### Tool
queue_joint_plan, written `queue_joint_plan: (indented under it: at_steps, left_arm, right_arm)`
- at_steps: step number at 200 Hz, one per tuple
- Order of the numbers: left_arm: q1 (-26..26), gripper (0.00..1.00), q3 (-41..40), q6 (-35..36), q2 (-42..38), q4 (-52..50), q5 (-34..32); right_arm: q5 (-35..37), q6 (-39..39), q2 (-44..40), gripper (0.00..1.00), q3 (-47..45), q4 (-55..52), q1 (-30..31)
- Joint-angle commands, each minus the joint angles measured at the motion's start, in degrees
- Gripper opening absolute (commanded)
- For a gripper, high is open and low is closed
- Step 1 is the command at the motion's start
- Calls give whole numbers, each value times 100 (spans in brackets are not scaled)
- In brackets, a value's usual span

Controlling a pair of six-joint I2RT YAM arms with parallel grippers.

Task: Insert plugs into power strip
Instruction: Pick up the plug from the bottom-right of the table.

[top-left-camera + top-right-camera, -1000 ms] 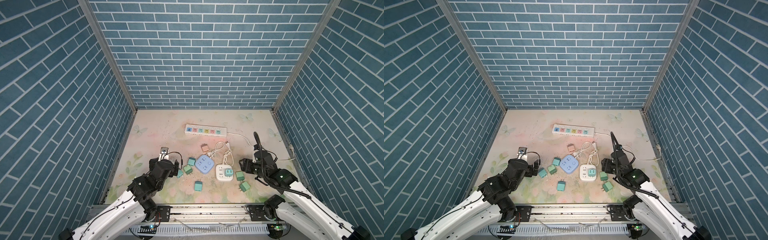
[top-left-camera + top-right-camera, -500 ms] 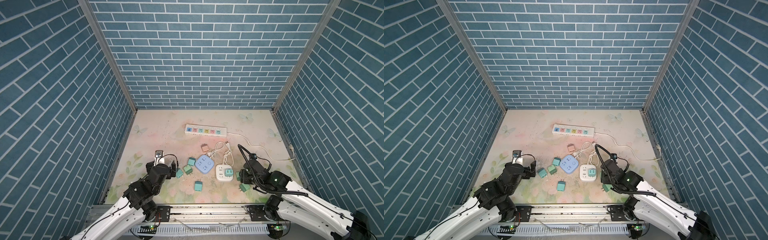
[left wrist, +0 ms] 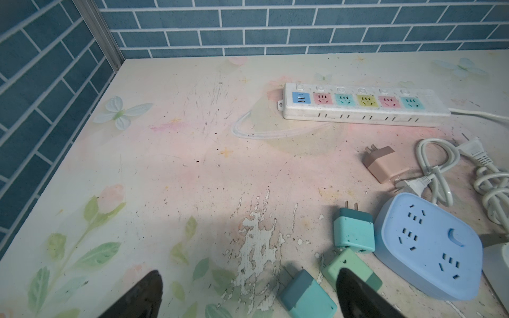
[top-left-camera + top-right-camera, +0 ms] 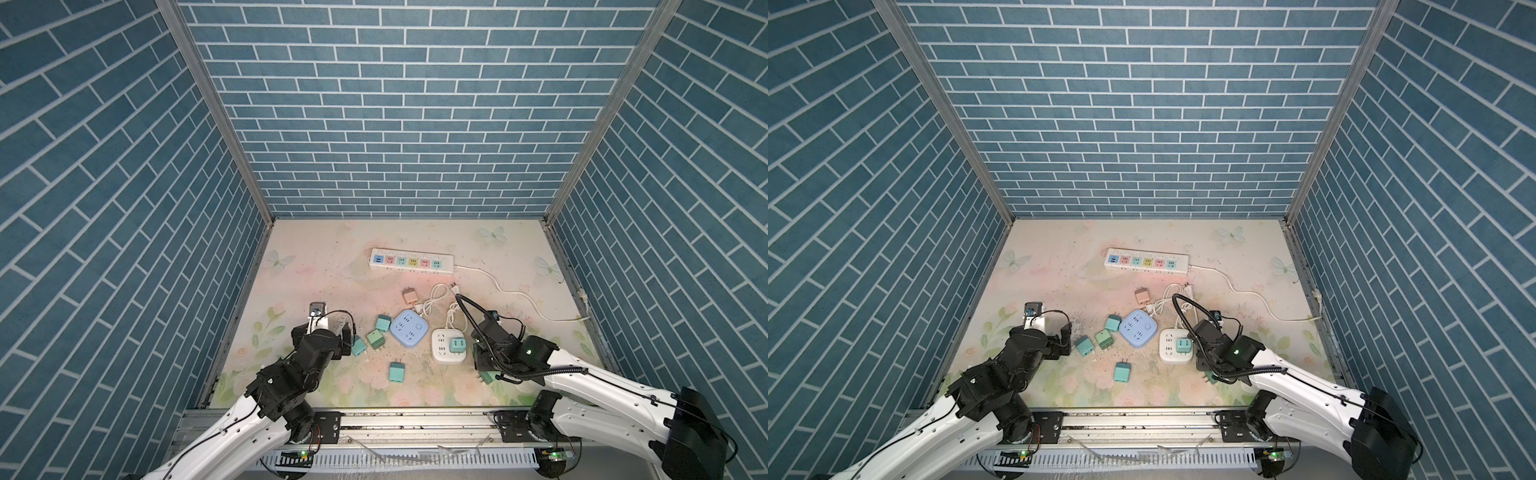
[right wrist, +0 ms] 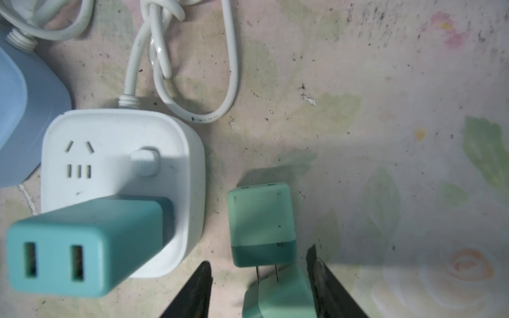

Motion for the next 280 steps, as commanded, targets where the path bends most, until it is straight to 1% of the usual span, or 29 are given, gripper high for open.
queue_joint_plan:
  at_steps: [1, 12, 26, 46, 100, 126, 155, 209, 222, 255, 280]
  left_arm:
    - [28, 100, 2, -18, 95, -55, -35]
    - [28, 99, 10, -11, 123, -53, -25]
    - [28, 100, 20, -9, 117, -54, -21]
    - [26, 99, -3, -7, 83, -54, -16]
    - [28, 100, -5, -11, 89, -54, -30]
    - [28, 100, 0, -9, 90, -53, -24]
    - [28, 100, -4, -3, 90, -54, -16]
    - [28, 100, -6, -16, 84, -53, -18]
    - [30, 100, -2, -8, 81, -54, -18]
    - [28, 100, -4, -16, 90, -47, -16]
    - [29, 100, 4, -13, 91, -71, -16]
  right_arm:
    - [204, 59, 262, 67, 143, -119, 35]
    - [266, 59, 424, 71, 153, -95, 30]
    - [309, 33, 605, 73, 129, 36, 24]
    - [393, 24, 826, 73, 118, 253, -8]
    - [138, -191, 1203, 61, 68, 824, -387]
    - [55, -196, 1254, 56, 19, 975, -433]
    - [-141, -235, 1193, 54, -44, 1004, -433]
    - [-354, -248, 968, 54, -264, 1011, -424]
    - [-356, -248, 1036, 52, -303, 1052, -420]
    - [-303, -240, 1323, 50, -308, 1183, -424]
    - [-302, -240, 1456, 43, -300, 1282, -420]
